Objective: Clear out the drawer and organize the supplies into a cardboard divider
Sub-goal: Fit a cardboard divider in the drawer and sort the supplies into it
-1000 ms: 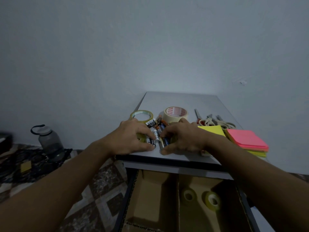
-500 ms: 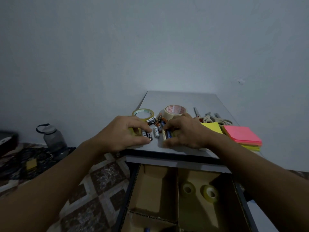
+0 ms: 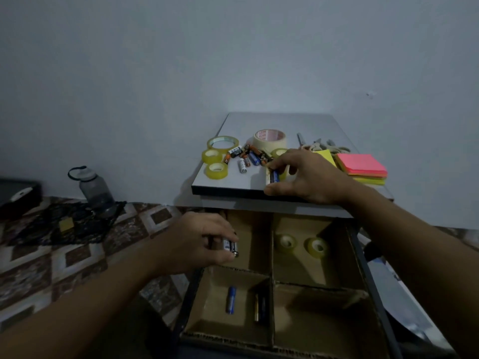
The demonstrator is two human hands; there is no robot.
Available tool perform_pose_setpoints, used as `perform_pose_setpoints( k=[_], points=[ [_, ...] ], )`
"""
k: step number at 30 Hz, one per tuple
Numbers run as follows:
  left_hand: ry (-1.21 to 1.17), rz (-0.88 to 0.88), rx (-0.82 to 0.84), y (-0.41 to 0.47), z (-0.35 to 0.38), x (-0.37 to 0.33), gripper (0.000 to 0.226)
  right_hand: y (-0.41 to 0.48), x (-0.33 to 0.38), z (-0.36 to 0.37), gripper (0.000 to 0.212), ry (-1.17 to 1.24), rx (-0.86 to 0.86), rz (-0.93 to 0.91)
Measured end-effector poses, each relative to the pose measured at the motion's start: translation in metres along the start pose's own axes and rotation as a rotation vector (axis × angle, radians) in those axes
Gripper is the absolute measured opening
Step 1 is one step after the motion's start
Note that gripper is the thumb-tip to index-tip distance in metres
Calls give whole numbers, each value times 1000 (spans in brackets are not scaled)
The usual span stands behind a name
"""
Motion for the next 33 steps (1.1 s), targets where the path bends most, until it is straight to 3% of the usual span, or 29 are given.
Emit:
perform_pose_setpoints(
  k=[8,19,28,33],
  points=[
    [76,-49,385,-13,88,-16,40,-32,9,-3,54,129,-55,48],
    [360,-58,532,7,140,0,21,-50,16,-7,48,172,-59,31],
    [312,-56,431,7,133,-5,26,-52,17,1,43,214,-56,31],
    [206,17,166,-4,83,-10,23,-62,10,8,53,216,-51,60]
  ],
)
Point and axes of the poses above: each hand's wrist, its own y-axis towards the middle knuckle, its own z-axis out of the palm, x = y × z, the point moved 6 cm from there along y, towards the middle knuckle, and after that the axes turned 9 degrees about x, right-handed, at the moved point
